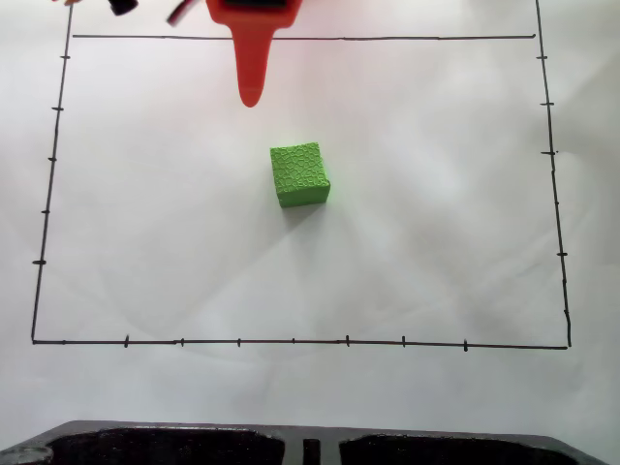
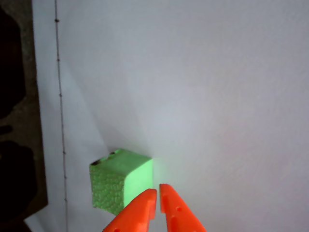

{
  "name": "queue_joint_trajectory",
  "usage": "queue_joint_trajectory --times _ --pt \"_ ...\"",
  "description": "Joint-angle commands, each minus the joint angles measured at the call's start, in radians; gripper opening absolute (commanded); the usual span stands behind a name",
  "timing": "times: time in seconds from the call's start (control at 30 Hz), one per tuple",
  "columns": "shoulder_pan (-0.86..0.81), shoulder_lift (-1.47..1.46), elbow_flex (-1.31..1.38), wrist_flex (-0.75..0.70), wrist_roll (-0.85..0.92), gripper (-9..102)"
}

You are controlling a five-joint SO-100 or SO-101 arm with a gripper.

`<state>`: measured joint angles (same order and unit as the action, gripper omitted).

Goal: Grasp the colored block, Place it on the black dot, and then return the arm to the default position.

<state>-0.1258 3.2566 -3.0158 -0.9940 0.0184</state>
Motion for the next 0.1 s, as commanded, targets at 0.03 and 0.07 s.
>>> queue_joint_trajectory --times 0.03,0.07 --pt "-0.005 0.012 0.005 0.012 -0.002 0" --pt "-0.005 0.012 0.005 0.012 -0.002 0"
